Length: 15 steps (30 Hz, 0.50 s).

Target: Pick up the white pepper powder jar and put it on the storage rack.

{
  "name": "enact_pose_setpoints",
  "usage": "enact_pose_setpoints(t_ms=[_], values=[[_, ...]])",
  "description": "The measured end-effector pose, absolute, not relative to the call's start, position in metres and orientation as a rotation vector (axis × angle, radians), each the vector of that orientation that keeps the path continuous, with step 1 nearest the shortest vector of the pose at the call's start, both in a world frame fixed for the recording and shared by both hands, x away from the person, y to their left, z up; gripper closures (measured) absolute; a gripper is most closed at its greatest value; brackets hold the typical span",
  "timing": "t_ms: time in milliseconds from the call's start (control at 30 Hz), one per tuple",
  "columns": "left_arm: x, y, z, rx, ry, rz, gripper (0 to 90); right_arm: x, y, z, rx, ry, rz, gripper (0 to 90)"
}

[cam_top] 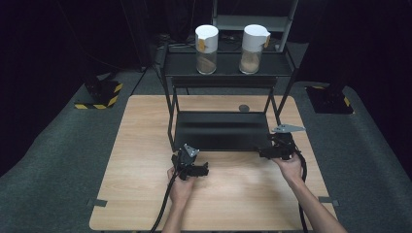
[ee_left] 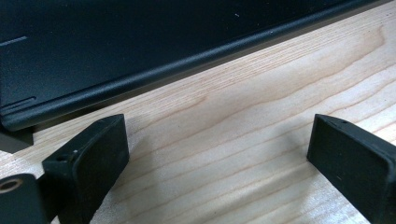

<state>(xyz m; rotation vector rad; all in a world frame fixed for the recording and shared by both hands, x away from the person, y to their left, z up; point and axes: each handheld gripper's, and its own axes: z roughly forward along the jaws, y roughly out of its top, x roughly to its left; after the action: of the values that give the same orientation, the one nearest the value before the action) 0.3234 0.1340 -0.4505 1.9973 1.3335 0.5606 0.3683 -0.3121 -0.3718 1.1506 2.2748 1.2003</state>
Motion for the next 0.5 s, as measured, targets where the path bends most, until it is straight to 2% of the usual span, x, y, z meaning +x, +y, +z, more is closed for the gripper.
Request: enact_pose_setpoints(t_ms=[500], values=[[0.323,0.134,-0.45,1.998,1.334,0.56,5.4,0.373,-0.29,-0.404,1.19,2.339,1.085,14.6]])
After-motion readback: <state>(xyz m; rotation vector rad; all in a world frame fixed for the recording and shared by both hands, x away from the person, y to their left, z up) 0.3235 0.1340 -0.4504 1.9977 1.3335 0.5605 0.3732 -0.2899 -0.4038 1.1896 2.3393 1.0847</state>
